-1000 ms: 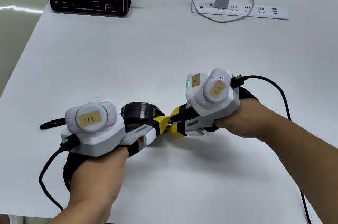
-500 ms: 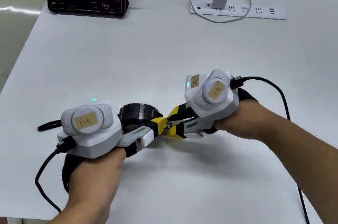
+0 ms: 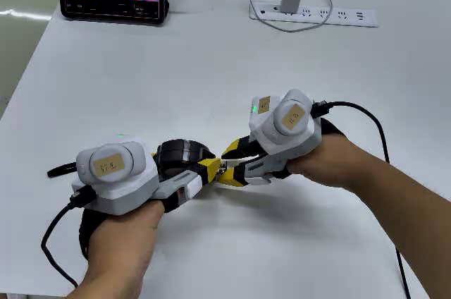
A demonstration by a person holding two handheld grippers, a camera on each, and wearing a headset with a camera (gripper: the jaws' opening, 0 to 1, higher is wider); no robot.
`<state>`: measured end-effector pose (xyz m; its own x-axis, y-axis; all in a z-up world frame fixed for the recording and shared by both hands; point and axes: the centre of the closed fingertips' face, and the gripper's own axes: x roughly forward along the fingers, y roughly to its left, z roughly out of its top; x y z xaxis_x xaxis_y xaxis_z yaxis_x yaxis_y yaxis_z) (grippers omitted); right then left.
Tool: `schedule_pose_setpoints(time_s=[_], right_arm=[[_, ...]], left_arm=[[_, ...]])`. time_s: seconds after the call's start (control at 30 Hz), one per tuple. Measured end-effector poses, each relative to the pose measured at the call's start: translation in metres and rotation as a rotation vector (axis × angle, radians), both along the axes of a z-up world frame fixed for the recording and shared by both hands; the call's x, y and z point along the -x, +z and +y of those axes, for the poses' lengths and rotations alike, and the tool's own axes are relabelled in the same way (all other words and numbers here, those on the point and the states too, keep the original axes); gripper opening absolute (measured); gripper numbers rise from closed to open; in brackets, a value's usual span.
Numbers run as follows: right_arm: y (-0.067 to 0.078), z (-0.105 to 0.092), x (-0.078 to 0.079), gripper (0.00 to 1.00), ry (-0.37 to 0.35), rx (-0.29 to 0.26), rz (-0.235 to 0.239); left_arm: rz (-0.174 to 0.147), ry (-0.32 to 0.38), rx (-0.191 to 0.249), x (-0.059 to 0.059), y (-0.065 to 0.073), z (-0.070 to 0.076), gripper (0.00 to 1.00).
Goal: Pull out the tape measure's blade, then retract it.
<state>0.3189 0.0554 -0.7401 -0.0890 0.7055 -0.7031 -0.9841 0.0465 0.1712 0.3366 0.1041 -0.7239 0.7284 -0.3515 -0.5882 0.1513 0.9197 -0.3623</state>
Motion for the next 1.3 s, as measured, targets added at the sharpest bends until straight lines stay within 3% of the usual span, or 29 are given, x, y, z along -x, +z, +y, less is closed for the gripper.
schedule_pose_setpoints(time_s=[0.57, 0.83, 0.97, 1.3], right_arm=[[0.002, -0.004, 0.003, 0.23, -0.032, -0.012, 0.004], [0.006, -0.01, 0.003, 0.28, -0.052, -0.016, -0.02], [0.011, -0.013, 0.003, 0.31, -0.073, -0.03, -0.038], [0.017, -0.02, 0.007, 0.39, -0.119, -0.052, -0.03]], left_arm=[[-0.034, -0.035, -0.022, -0.001, 0.006, 0.001, 0.6], [-0.034, -0.049, -0.04, 0.002, 0.006, 0.003, 0.68], [-0.043, -0.086, -0.078, 0.005, 0.006, 0.005, 0.71], [-0.057, -0.15, -0.153, 0.012, 0.008, 0.012, 0.76]])
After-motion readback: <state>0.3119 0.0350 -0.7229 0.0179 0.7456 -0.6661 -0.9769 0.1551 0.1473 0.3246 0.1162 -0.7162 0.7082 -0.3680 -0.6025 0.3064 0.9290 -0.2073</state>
